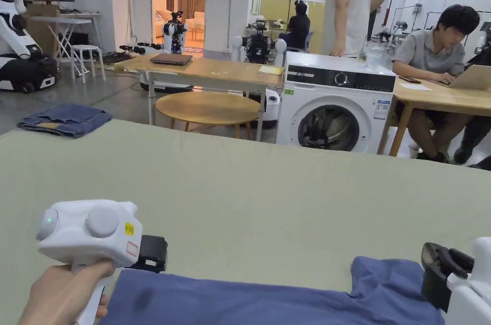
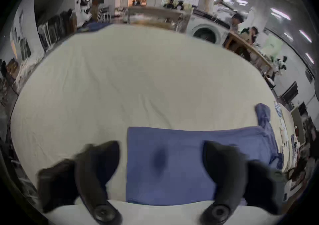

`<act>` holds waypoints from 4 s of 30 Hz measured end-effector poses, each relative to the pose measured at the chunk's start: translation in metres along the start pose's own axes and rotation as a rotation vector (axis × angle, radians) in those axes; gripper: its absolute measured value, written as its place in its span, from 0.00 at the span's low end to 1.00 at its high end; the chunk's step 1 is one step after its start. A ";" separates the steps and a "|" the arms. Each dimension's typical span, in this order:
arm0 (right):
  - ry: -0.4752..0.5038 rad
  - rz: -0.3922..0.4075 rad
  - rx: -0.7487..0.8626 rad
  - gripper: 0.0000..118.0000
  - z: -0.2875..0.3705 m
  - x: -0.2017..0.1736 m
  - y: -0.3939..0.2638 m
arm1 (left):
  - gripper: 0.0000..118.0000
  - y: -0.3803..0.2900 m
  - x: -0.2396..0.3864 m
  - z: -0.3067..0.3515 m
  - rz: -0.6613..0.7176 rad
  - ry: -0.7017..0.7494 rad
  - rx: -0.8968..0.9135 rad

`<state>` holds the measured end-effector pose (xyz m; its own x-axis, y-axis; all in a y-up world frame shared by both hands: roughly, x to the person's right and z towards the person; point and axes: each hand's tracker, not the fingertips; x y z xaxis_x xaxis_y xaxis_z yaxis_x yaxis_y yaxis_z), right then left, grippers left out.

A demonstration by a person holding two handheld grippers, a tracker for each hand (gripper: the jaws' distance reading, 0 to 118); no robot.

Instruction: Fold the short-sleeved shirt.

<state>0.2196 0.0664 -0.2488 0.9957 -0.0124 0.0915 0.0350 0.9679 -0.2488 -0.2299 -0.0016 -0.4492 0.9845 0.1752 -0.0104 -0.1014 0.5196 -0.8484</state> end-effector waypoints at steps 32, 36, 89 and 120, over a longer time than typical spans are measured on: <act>-0.002 -0.208 -0.743 0.11 -0.187 0.126 -0.068 | 0.00 -0.008 0.010 -0.018 -0.098 0.003 -0.016; 0.029 -0.249 -0.739 0.00 -0.178 0.129 -0.058 | 0.00 -0.007 0.006 -0.011 -0.096 0.017 -0.013; -0.075 0.005 0.221 0.65 0.112 0.005 0.022 | 0.81 -0.156 0.070 0.229 -0.184 -0.122 0.823; 0.040 0.044 0.126 0.00 0.059 -0.101 -0.009 | 0.77 -0.194 -0.181 0.075 0.371 -0.712 -0.093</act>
<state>0.1132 0.0743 -0.1986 0.9987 0.0230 0.0445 -0.0171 0.9915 -0.1289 -0.3988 -0.0717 -0.2432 0.5583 0.8295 0.0132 -0.3602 0.2567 -0.8969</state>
